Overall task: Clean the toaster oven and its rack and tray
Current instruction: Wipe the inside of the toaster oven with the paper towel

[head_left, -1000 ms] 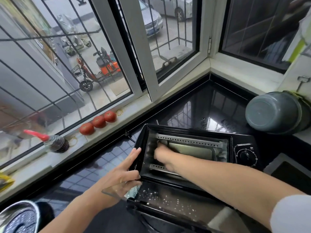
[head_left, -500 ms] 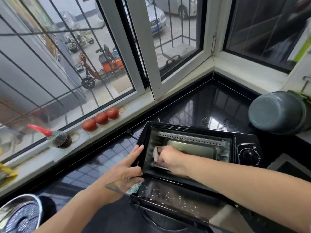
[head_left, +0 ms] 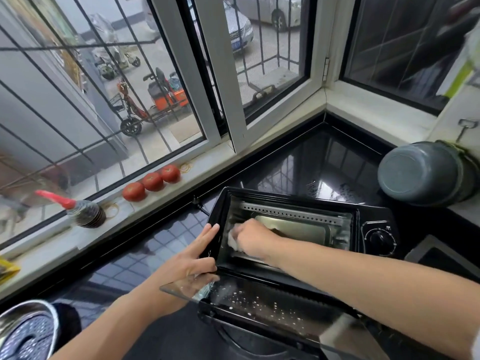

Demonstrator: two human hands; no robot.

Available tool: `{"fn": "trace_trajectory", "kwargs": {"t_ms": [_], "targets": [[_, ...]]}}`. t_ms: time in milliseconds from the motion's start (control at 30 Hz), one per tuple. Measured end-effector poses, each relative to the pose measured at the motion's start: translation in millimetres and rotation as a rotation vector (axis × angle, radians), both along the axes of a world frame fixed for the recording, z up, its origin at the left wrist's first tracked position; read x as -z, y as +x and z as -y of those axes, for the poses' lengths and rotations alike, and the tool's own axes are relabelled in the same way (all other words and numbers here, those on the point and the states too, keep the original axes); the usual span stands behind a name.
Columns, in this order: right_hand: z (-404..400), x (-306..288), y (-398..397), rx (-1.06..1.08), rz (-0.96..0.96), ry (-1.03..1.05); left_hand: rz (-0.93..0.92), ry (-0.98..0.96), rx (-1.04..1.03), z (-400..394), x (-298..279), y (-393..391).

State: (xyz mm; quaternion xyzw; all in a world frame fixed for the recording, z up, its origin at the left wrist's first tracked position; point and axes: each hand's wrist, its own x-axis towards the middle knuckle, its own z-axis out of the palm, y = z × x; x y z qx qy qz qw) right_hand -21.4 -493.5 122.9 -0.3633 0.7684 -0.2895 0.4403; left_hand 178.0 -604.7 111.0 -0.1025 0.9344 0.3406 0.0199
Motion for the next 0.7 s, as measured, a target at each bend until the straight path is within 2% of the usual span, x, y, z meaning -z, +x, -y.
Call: {"fn": "trace_trajectory", "kwargs": {"t_ms": [100, 167, 267, 400, 567, 700], "targets": [[-22, -23, 9, 0.022, 0.130, -0.093, -0.045, -0.160, 0.077, 0, -3, -3], [-24, -24, 11, 0.008, 0.150, -0.059, -0.032, -0.136, 0.066, -1, -5, -4], [-1, 16, 0, -0.022, 0.181, 0.105, -0.040, -0.079, 0.045, 0, -4, -2], [22, 65, -22, -0.042, 0.148, 0.299, -0.096, -0.124, 0.052, -3, -1, -2], [25, 63, -27, 0.001, 0.230, 0.257, -0.035, -0.149, 0.010, -8, -7, 2], [21, 36, -18, 0.198, 0.414, 0.139, -0.026, -0.155, 0.016, -4, -6, 1]]}}
